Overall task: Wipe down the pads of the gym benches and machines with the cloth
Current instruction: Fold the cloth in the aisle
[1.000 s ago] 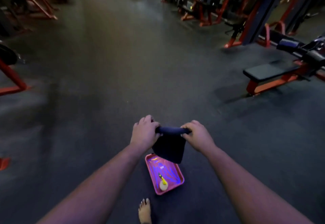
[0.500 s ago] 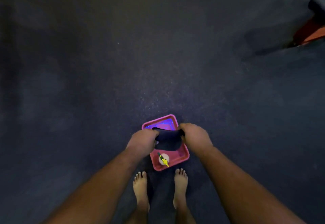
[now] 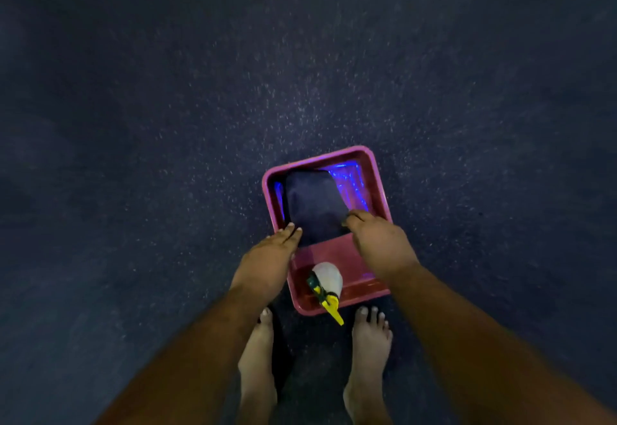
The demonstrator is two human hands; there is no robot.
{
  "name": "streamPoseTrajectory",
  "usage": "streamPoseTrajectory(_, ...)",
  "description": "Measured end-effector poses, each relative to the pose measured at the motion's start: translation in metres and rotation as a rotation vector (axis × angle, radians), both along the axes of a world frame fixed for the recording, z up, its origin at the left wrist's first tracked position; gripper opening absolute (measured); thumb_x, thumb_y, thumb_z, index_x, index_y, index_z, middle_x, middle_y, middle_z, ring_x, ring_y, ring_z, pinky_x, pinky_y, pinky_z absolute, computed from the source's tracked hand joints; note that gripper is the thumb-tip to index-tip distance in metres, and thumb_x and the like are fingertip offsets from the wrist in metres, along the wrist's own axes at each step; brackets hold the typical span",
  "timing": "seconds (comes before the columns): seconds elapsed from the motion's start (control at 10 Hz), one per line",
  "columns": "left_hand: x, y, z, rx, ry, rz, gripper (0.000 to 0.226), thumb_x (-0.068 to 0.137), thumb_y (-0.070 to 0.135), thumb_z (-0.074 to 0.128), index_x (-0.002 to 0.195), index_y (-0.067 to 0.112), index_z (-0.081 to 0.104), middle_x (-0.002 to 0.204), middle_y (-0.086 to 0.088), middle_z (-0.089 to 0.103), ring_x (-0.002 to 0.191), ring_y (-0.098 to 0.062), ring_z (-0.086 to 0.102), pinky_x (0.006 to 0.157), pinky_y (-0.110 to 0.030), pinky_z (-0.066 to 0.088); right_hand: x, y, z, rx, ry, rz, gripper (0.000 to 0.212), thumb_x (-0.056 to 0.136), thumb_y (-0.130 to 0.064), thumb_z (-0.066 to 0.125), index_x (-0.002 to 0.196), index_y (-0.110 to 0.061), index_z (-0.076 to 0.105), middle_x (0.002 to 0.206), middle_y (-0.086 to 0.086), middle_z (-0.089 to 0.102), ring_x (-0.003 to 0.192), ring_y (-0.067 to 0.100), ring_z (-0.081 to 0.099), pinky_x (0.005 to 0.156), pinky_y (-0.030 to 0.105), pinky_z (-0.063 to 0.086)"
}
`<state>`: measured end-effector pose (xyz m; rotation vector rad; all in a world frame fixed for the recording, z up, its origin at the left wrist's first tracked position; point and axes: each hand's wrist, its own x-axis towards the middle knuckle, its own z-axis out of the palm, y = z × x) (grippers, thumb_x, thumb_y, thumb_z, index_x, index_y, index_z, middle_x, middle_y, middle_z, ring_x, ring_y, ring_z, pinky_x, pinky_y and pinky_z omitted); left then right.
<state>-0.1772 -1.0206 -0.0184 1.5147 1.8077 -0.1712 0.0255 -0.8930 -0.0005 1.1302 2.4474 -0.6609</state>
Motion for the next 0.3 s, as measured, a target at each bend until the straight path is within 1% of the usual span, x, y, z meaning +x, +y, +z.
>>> streamPoseTrajectory(0.1, 0.016, -0.023, -0.022, -0.019, -0.188, 0.3, 0.059, 0.105, 0.026, 0.051, 0.159, 0.016, 0.029, 0.167, -0.001, 0.022, 0.152, -0.016, 0.027, 0.121, -0.024, 0.021, 0.001, -0.02, -0.026, -0.168, 0.135, -0.324, 0.039, 0.094, -0.015, 0.061, 0.133, -0.02, 0.063, 0.134, 0.004, 0.063, 0.115, 0.029, 0.064, 0.094, 0.038, 0.052)
streamPoseTrajectory(0.2, 0.021, -0.021, -0.006, -0.035, -0.416, 0.734, 0.069, 0.097, 0.05, 0.059, 0.155, 0.019, 0.039, 0.16, 0.003, 0.038, 0.147, -0.012, 0.035, 0.123, -0.03, 0.027, -0.001, -0.026, -0.013, -0.295, 0.355, -0.691, 0.045, 0.094, -0.023, 0.071, 0.137, -0.014, 0.062, 0.136, 0.007, 0.063, 0.124, 0.021, 0.059, 0.108, 0.033, 0.045)
streamPoseTrajectory(0.3, 0.021, 0.008, 0.051, 0.019, -0.637, 1.013, 0.056, 0.097, 0.05, 0.06, 0.146, 0.025, 0.051, 0.146, 0.003, 0.057, 0.133, -0.01, 0.052, 0.104, -0.012, 0.042, -0.017, -0.018, 0.035, -0.46, 0.514, -0.975, 0.052, 0.098, -0.03, 0.067, 0.146, -0.02, 0.053, 0.146, 0.001, 0.054, 0.134, 0.015, 0.049, 0.116, 0.037, 0.04)
